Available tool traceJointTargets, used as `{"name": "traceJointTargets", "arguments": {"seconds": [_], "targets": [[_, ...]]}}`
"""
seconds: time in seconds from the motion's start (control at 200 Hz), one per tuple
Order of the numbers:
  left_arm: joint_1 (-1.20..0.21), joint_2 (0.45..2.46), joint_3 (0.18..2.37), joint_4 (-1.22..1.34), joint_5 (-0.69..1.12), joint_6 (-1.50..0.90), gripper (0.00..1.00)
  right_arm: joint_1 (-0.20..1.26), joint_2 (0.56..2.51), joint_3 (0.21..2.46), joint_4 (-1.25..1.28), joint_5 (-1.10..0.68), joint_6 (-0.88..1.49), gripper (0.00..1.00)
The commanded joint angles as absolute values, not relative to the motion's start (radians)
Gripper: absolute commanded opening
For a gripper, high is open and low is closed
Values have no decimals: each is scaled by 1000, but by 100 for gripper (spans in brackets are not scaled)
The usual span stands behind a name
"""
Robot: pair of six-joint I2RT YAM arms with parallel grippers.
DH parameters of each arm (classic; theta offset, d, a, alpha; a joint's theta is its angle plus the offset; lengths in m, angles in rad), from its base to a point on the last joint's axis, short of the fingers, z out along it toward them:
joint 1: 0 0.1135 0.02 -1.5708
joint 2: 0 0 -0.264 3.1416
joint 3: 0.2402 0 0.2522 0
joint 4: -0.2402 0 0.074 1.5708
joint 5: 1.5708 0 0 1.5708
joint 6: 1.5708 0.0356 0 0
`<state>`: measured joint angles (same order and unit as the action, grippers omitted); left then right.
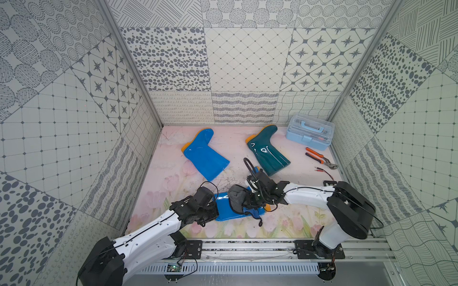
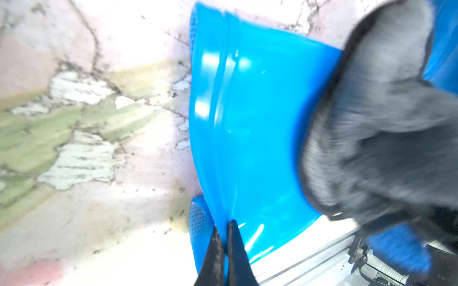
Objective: Wipe the rubber boots with a cloth
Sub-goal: Wipe the dirt off the rubber boot.
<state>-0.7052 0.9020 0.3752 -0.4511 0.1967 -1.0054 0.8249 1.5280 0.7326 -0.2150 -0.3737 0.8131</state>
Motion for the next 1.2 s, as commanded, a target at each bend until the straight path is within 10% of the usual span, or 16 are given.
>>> {"name": "traceJointTargets", "arguments": {"seconds": [0.0,0.38,0.965,1.195], "targets": [[-703,934,387,-420,169,-984,0,784,1416,640,-348,-272,829,0],[-703,941,420,-438,157,-979,0,1205,1749,1008,-149,-368,869,0],[-703,905,415,-470,157,-982,0,871,1167,581,-562,-44,849,0],[-703,946,421,-457,164,-982,0,987,1578,939,-280,-197,819,0]]}}
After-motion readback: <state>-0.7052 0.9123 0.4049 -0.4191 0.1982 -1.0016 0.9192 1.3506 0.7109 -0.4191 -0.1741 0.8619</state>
